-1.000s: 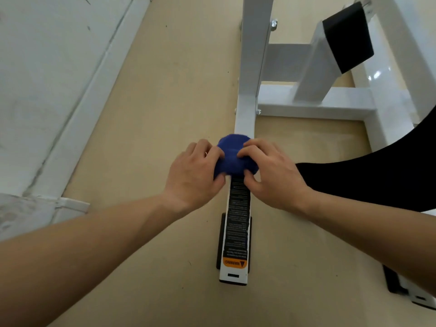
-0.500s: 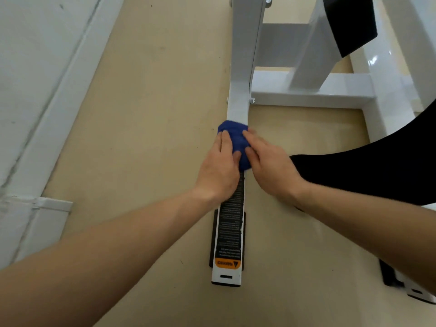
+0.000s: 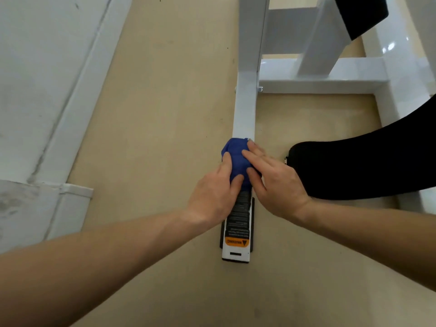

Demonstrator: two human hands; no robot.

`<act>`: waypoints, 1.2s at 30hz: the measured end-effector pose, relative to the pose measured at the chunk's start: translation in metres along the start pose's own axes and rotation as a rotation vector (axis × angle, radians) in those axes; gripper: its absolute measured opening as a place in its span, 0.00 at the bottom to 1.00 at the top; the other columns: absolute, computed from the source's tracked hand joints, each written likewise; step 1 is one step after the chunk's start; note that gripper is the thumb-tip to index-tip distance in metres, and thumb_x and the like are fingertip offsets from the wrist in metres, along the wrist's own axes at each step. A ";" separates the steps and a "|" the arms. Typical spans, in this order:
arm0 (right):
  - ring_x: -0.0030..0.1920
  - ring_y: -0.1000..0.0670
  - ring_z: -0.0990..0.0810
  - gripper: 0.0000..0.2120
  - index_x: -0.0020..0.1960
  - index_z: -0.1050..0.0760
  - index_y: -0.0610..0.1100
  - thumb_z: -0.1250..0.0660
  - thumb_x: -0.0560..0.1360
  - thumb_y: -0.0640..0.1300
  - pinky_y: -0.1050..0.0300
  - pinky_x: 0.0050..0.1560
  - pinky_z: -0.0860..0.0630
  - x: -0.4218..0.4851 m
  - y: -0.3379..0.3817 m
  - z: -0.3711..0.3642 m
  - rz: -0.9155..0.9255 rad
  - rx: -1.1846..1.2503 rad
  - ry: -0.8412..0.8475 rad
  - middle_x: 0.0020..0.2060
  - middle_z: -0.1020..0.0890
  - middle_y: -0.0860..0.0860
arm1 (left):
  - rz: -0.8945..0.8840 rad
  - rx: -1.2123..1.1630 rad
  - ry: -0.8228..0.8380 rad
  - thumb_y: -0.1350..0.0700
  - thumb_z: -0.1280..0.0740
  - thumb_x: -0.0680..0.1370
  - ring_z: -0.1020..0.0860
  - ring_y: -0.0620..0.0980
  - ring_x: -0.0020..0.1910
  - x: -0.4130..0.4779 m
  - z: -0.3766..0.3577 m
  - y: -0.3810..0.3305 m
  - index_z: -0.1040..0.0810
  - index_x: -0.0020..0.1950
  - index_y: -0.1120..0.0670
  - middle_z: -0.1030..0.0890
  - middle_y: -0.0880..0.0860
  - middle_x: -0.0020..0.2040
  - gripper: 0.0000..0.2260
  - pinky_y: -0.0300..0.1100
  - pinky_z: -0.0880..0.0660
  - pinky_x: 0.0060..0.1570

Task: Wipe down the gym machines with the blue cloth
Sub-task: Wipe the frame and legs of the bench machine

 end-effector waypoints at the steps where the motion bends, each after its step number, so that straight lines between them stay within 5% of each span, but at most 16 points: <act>1: 0.75 0.50 0.33 0.25 0.74 0.31 0.42 0.48 0.81 0.51 0.54 0.72 0.33 -0.009 0.004 -0.001 0.008 0.002 0.005 0.75 0.33 0.46 | 0.013 -0.004 0.006 0.49 0.43 0.83 0.23 0.57 0.58 -0.011 -0.003 0.000 0.48 0.80 0.56 0.25 0.57 0.67 0.28 0.52 0.28 0.58; 10: 0.78 0.52 0.43 0.30 0.79 0.41 0.42 0.45 0.82 0.56 0.61 0.76 0.47 -0.070 0.021 -0.021 0.035 -0.014 0.155 0.80 0.45 0.47 | -0.032 0.065 0.024 0.53 0.45 0.84 0.39 0.51 0.76 -0.065 -0.020 -0.007 0.51 0.80 0.60 0.43 0.56 0.79 0.27 0.34 0.42 0.69; 15: 0.79 0.51 0.47 0.28 0.81 0.49 0.44 0.45 0.84 0.50 0.62 0.75 0.52 -0.026 0.009 -0.008 -0.076 -0.004 0.159 0.80 0.50 0.49 | -0.103 0.136 0.001 0.50 0.43 0.84 0.38 0.55 0.76 -0.013 0.001 -0.012 0.48 0.80 0.58 0.43 0.57 0.79 0.28 0.44 0.38 0.72; 20: 0.78 0.50 0.44 0.26 0.80 0.48 0.46 0.47 0.85 0.49 0.58 0.75 0.47 0.007 -0.002 0.006 -0.107 -0.035 0.119 0.80 0.48 0.50 | -0.089 0.176 -0.086 0.48 0.42 0.83 0.31 0.57 0.71 0.020 0.015 -0.022 0.43 0.79 0.56 0.40 0.58 0.78 0.26 0.47 0.33 0.67; 29: 0.67 0.43 0.27 0.26 0.71 0.35 0.46 0.44 0.80 0.59 0.49 0.66 0.27 -0.010 -0.004 0.006 0.188 -0.291 0.174 0.71 0.31 0.43 | -0.157 0.235 0.001 0.43 0.38 0.80 0.24 0.56 0.64 -0.007 0.007 -0.005 0.39 0.78 0.53 0.36 0.57 0.77 0.29 0.47 0.27 0.61; 34: 0.62 0.47 0.26 0.27 0.72 0.39 0.53 0.38 0.77 0.62 0.51 0.60 0.25 0.017 -0.005 0.027 0.117 -0.335 0.437 0.66 0.28 0.50 | -0.377 0.508 0.028 0.44 0.34 0.75 0.16 0.57 0.39 0.015 0.019 -0.025 0.20 0.61 0.55 0.17 0.59 0.57 0.20 0.47 0.20 0.31; 36: 0.62 0.46 0.25 0.26 0.73 0.38 0.54 0.38 0.78 0.60 0.47 0.58 0.24 0.022 -0.004 0.040 0.063 -0.375 0.523 0.65 0.27 0.51 | -0.426 0.565 0.085 0.47 0.26 0.71 0.17 0.54 0.34 0.025 0.031 -0.037 0.18 0.57 0.52 0.15 0.55 0.50 0.17 0.43 0.23 0.28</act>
Point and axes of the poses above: each hand's wrist, its own x-axis towards the middle knuckle, its own z-axis out of the back of the hand, y = z × x, the point moved 9 cm from there along x, towards the middle knuckle
